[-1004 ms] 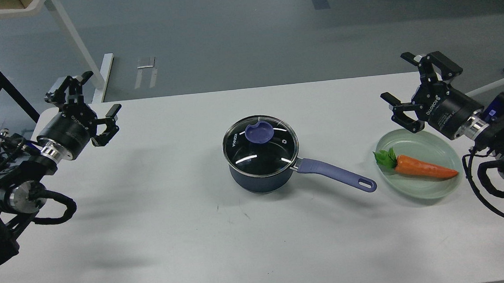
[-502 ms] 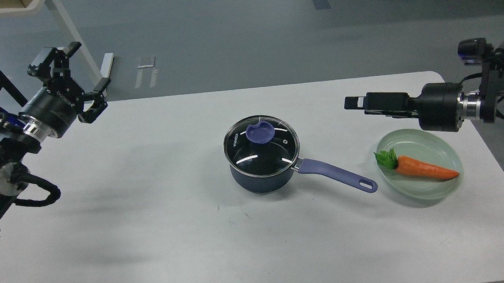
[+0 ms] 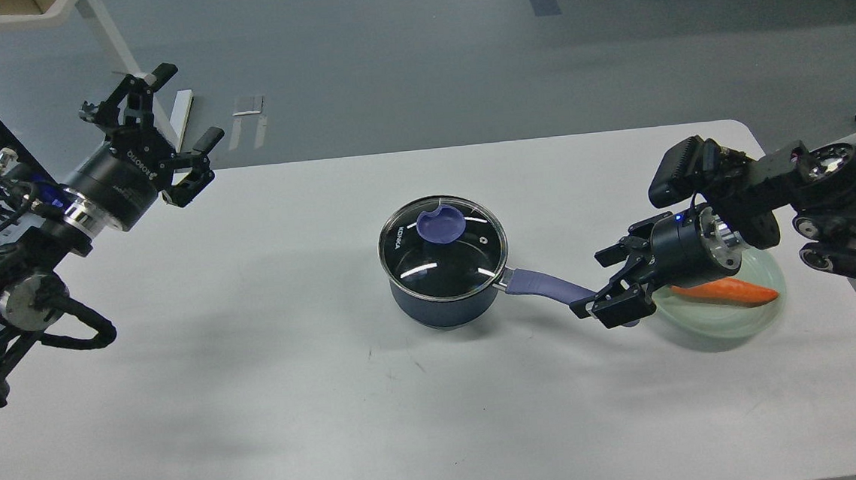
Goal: Open pot lid
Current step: 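Move the right gripper down and grasp the purple saucepan handle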
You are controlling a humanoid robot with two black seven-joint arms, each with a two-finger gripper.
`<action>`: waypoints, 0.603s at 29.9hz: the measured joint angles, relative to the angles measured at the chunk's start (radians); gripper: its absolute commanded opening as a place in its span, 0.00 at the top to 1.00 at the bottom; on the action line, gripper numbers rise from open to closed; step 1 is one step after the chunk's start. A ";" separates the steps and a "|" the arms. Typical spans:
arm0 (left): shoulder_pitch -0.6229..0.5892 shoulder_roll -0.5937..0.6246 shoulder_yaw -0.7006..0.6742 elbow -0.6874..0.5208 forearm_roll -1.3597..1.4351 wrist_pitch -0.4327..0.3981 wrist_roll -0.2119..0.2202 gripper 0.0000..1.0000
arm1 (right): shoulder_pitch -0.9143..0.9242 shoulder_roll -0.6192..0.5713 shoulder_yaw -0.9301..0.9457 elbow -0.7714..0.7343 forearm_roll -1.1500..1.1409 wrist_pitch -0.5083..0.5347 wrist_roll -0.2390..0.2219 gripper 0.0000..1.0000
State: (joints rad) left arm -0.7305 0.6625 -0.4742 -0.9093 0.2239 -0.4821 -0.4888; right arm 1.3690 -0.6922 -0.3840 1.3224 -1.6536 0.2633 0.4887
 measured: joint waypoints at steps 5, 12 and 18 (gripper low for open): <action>0.000 0.004 -0.001 -0.022 0.000 0.007 0.000 0.01 | 0.006 0.053 -0.035 -0.041 -0.008 -0.011 0.000 0.46; 0.000 0.009 -0.002 -0.039 -0.001 0.016 0.000 0.01 | 0.007 0.082 -0.063 -0.060 -0.009 -0.025 0.000 0.54; 0.000 0.009 -0.002 -0.042 0.000 0.017 0.000 0.01 | 0.007 0.089 -0.073 -0.060 -0.009 -0.027 0.000 0.62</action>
State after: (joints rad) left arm -0.7307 0.6711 -0.4760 -0.9511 0.2237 -0.4656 -0.4888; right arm 1.3760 -0.6030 -0.4575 1.2623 -1.6622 0.2362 0.4886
